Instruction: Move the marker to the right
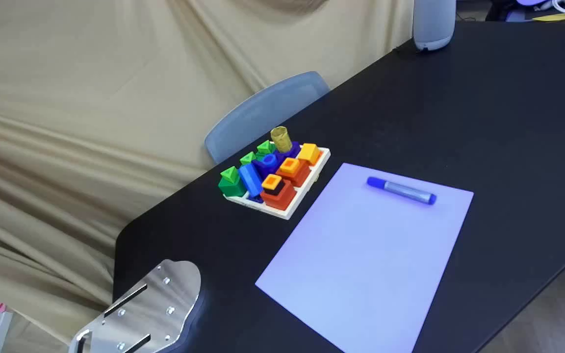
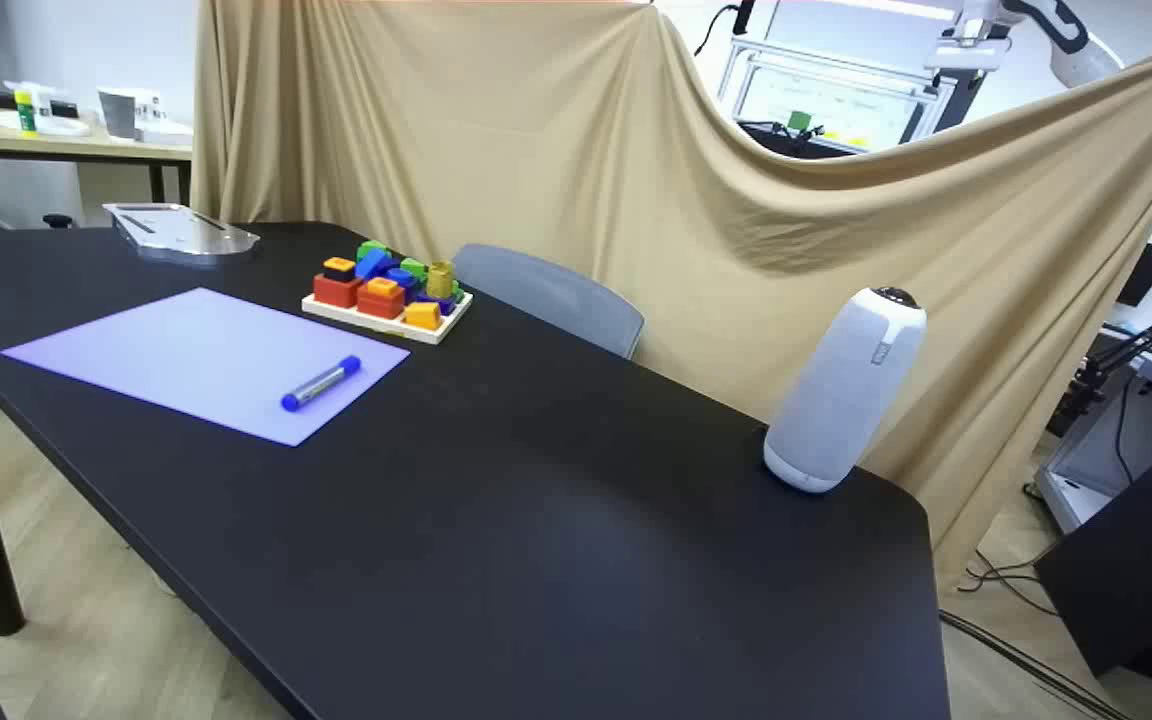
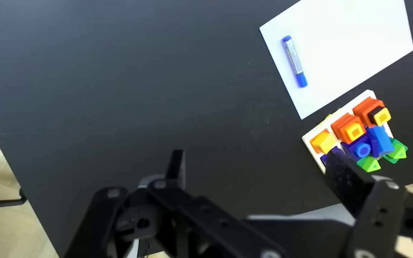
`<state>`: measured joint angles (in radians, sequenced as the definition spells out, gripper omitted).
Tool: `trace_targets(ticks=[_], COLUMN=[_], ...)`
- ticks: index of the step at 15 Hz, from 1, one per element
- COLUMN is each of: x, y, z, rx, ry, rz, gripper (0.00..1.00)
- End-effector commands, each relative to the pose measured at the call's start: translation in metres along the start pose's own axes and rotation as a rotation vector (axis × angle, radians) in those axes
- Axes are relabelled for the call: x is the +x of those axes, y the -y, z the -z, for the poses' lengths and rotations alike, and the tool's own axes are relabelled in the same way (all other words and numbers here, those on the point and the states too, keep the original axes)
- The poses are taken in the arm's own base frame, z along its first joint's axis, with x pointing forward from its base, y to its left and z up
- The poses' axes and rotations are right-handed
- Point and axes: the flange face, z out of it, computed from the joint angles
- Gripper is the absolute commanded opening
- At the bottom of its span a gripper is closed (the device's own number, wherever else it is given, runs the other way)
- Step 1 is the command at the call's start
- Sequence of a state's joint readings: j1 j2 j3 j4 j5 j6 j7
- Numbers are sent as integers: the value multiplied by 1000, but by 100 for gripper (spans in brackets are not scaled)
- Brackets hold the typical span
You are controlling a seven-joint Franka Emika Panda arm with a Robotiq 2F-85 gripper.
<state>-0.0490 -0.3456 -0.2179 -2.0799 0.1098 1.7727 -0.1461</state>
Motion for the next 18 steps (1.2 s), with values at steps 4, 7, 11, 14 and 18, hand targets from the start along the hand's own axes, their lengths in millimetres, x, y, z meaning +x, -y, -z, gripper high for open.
trace_targets(ticks=[4,7,11,14,18], x=[0,0,0,2,4], y=[0,0,0,5,35], z=[0,0,0,-3,-28], rx=[0,0,0,-11,-51], ry=[0,0,-1,-12,-105], rz=[0,0,0,12,91], gripper=[100,100,100,100,100])
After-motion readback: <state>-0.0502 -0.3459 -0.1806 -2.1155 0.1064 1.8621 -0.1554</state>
